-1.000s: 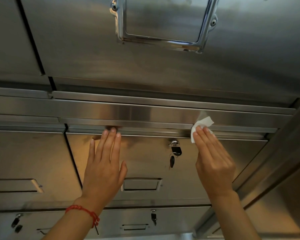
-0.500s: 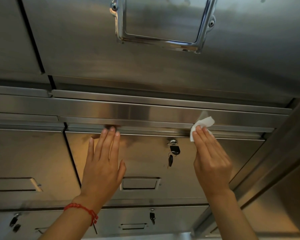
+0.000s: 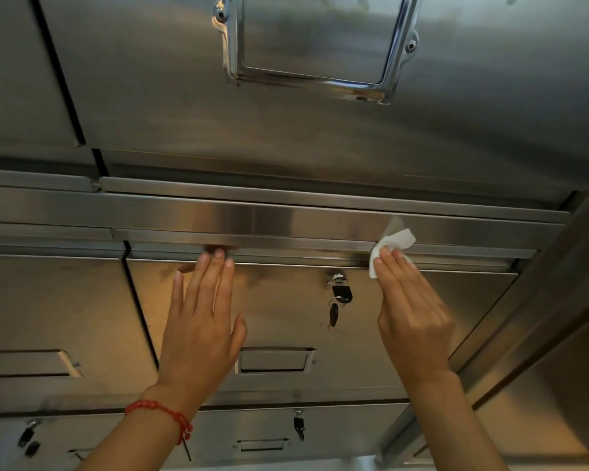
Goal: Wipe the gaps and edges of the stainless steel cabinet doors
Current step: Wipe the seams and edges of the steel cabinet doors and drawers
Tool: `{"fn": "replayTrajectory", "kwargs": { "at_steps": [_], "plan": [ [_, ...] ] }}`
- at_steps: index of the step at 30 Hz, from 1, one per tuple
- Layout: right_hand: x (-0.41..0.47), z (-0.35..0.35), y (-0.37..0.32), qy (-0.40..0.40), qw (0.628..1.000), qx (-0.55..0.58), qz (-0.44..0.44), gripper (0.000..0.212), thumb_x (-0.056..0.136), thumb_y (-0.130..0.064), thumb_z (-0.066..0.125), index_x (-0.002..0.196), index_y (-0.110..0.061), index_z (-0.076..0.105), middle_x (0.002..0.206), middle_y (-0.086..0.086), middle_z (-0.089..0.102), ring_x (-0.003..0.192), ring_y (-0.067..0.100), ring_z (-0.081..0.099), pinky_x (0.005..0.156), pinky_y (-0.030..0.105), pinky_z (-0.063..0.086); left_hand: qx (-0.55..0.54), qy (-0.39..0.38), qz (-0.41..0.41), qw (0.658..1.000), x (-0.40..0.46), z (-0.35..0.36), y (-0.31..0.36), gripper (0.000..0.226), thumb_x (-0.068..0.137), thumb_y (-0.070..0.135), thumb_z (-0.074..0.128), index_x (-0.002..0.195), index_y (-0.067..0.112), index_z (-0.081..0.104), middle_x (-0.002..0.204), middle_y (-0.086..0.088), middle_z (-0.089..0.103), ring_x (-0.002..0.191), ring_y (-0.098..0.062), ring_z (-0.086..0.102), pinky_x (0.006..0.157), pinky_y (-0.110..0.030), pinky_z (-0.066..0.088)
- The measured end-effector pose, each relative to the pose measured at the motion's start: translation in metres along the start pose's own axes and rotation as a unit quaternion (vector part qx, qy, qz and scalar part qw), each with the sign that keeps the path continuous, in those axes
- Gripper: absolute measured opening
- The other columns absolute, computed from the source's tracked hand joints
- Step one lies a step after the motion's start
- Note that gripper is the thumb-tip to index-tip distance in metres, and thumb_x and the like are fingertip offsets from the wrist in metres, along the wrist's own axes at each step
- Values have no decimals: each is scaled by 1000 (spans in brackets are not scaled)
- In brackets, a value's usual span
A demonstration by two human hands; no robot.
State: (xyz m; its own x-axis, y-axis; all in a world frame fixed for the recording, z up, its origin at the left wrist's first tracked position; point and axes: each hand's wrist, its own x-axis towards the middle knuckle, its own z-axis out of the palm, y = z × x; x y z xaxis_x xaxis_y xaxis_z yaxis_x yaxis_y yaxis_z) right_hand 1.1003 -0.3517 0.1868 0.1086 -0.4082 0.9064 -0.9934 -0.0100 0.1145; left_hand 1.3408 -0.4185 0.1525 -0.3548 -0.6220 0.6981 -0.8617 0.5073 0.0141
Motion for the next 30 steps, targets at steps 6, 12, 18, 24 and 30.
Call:
{"fn": "replayTrajectory", "kwargs": {
  "at_steps": [6,12,18,24,30],
  "plan": [
    [-6,-3,13,-2,1000,-7,7,29,84,9,60,113,5,65,119,19,61,113,29,56,91,46,50,-2,2,4,1000,0,-2,-1,61,85,27,37,138,-3,30,142,-25,38,136,-34,25,110,-53,19],
    [-5,0,10,11,1000,-9,27,36,77,16,68,111,5,66,117,21,62,111,30,57,92,47,47,-7,-4,3,1000,1,-2,-1,62,85,28,36,138,-3,29,143,-25,38,136,-34,25,112,-51,16],
    [-5,-3,12,-16,1000,5,13,41,73,15,70,112,5,65,118,19,62,111,30,58,90,47,50,-2,-1,4,1000,0,-3,0,61,84,27,37,137,-3,30,142,-25,39,135,-34,26,110,-52,19],
    [-6,-6,16,14,999,-9,50,28,82,11,62,110,6,66,115,22,63,109,32,59,86,48,52,0,0,2,1000,0,-3,0,62,84,27,37,138,-4,31,142,-25,38,136,-34,26,109,-54,23],
    [-4,-3,7,-22,1000,7,6,41,72,14,71,111,5,66,117,20,63,112,30,58,91,47,49,-5,1,4,1000,0,-4,0,62,84,26,38,137,-4,31,142,-25,39,135,-34,27,110,-52,19]
  ]
}}
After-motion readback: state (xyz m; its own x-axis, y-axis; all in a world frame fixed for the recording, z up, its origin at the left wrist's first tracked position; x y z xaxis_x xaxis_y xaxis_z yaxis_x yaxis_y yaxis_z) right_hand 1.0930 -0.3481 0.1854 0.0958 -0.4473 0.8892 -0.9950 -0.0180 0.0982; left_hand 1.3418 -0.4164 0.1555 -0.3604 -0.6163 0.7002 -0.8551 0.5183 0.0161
